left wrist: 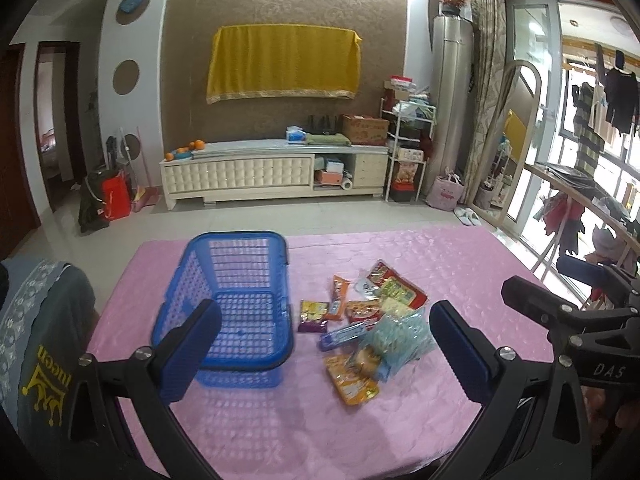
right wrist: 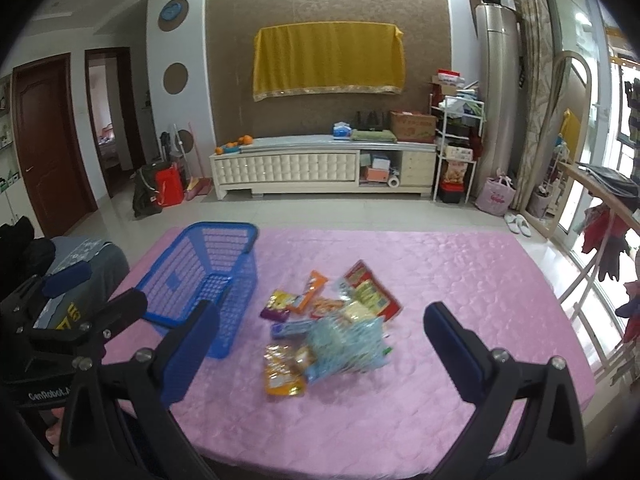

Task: Organize snacks
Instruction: 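Move the left tool over the snack pile and close on the light-blue bread bag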

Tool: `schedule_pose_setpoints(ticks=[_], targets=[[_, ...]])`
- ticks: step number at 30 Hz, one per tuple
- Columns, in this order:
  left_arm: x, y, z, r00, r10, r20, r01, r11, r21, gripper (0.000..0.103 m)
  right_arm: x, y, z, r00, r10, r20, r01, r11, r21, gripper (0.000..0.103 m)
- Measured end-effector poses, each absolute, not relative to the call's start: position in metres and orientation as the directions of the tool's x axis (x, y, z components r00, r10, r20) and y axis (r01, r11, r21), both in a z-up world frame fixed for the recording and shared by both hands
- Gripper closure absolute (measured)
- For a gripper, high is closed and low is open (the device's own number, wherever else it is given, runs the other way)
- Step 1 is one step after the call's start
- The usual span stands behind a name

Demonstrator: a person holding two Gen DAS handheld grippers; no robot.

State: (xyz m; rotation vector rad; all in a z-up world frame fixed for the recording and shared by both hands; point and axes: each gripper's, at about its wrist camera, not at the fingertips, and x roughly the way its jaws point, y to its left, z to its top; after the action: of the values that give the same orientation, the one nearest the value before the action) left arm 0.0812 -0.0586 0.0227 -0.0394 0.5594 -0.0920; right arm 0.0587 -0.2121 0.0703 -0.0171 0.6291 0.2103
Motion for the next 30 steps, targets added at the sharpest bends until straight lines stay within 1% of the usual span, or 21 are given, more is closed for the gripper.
schedule_pose_setpoints(ticks=[7, 12, 21, 25, 30], targets=[[0.129, -0.094, 0.006, 0.794, -0.130, -0.593, 0.122, 0.991, -0.053, 0.000, 0.095, -0.247, 0.052, 0.758, 0.157, -0.632, -0.151, 0.986, 0.064, 0.000], [0.168, -0.115, -0.030, 0.710, -0.156, -0.687, 0.123, 0.988, -0.097, 0.000, 0.121, -0.270, 0.026, 0.715, 0.137, -0.685, -0.119, 0.990, 0.074, 0.000], [0.214, -0.137, -0.093, 0.574, -0.162, -0.802, 0.111, 0.987, -0.120, 0.000, 0.158, -0.297, -0.037, 0.611, 0.128, -0.781, -0.077, 0.992, 0.102, 0.000], [0.231, -0.145, -0.119, 0.521, -0.173, -0.836, 0.132, 0.984, -0.121, 0.000, 0.170, -0.305, -0.066, 0.561, 0.129, -0.818, -0.060, 0.992, 0.115, 0.000], [0.245, -0.159, -0.138, 0.499, -0.189, -0.846, 0.232, 0.969, -0.080, 0.000, 0.179, -0.313, -0.086, 0.523, 0.124, -0.844, -0.043, 0.992, 0.119, 0.001]])
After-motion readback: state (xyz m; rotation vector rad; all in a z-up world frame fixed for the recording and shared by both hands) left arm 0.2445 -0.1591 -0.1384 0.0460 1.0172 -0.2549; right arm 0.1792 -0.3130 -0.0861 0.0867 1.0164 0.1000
